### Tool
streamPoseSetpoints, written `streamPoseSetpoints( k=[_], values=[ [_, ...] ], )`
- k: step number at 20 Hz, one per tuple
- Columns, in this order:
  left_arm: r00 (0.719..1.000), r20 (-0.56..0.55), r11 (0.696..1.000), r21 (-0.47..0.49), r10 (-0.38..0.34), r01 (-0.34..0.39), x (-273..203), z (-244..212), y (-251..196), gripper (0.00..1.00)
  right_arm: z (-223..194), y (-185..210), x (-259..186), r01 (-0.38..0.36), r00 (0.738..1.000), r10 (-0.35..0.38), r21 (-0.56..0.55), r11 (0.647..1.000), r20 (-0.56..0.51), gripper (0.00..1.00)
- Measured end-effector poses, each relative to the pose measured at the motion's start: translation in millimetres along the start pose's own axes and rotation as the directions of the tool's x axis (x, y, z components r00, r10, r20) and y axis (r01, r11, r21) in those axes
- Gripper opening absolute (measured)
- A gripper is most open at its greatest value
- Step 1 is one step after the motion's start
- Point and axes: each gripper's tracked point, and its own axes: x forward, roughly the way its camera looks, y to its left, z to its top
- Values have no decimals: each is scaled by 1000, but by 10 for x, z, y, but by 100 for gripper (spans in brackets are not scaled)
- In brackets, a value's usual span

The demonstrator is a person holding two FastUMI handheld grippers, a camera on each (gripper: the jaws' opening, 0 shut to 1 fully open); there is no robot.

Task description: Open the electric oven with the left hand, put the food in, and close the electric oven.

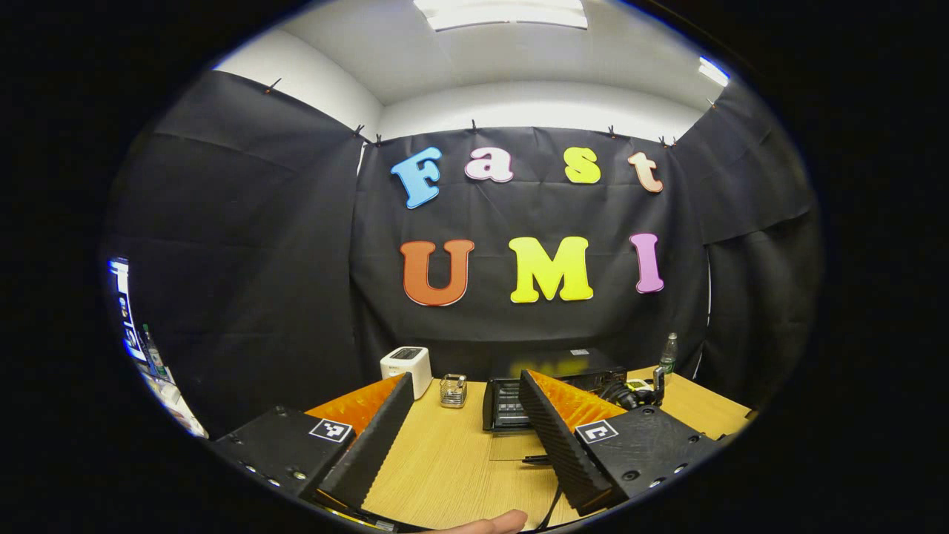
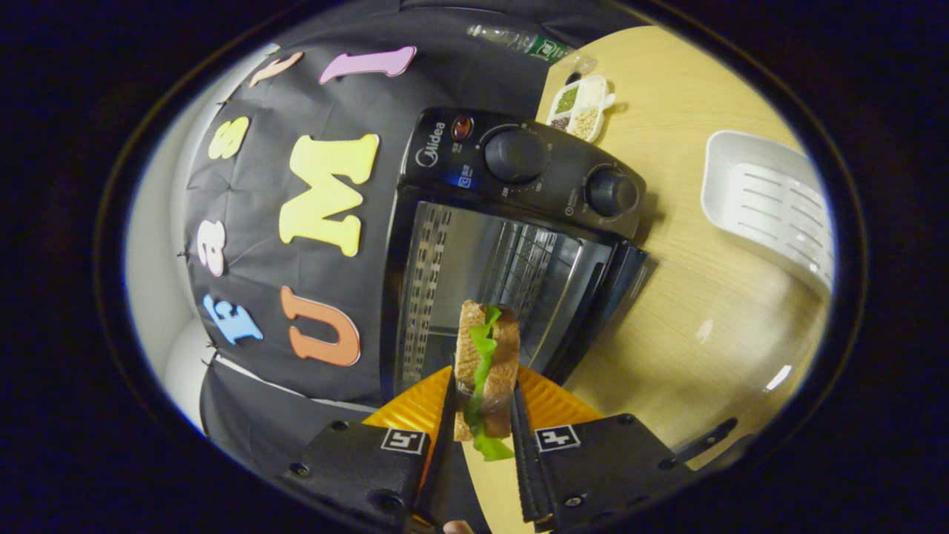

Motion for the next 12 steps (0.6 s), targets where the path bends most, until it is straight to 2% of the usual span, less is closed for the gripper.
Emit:
streamPoseSetpoints(
  k=[5, 7, 9, 10, 11, 12],
  values=[
    [999, -32, 999, 24, 22, -21, 44, -99, 145, 94, 189, 150, 482, -4, 993, 11, -61, 998, 115, 35],
    [999, -39, 999, 29, 33, -32, 45, -127, 197, 94, 283, 104, 630, 28, 988, -10, -110, 994, 156, 35],
    [999, -39, 999, 19, 36, -36, 85, -143, 235, 94, 294, 27, 766, 49, 986, -26, -137, 989, 168, 35],
    [998, -41, 999, 13, 37, -36, 96, -149, 250, 94, 293, -31, 798, 63, 985, -38, -151, 987, 166, 40],
    [998, -44, 999, 8, 39, -39, 101, -172, 264, 94, 296, -53, 842, 67, 986, -40, -167, 984, 164, 36],
    [998, -46, 999, 6, 43, -43, 101, -182, 289, 94, 282, -92, 842, 84, 987, -54, -195, 977, 153, 37]
  ],
)
